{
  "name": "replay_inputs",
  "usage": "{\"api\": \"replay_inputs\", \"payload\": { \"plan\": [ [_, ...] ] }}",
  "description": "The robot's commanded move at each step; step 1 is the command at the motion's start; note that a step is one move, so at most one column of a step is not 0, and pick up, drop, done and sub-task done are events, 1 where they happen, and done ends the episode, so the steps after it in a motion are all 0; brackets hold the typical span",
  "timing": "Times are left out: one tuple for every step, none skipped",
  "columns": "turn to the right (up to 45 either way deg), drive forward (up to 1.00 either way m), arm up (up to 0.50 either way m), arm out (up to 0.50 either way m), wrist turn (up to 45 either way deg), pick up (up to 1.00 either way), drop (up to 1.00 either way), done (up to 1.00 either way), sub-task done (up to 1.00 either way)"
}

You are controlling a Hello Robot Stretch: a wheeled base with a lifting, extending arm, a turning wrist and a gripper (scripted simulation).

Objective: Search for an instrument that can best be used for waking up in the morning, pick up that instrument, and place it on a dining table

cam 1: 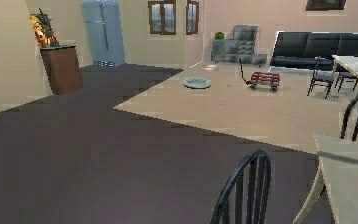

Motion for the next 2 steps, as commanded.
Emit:
{"api": "replay_inputs", "payload": {
  "plan": [
    [0.0,0.0,0.0,0.48,0.0,0.0,0.0,0.0,0.0],
    [0.0,0.0,0.0,0.0,45.0,0.0,0.0,0.0,0.0]
  ]
}}
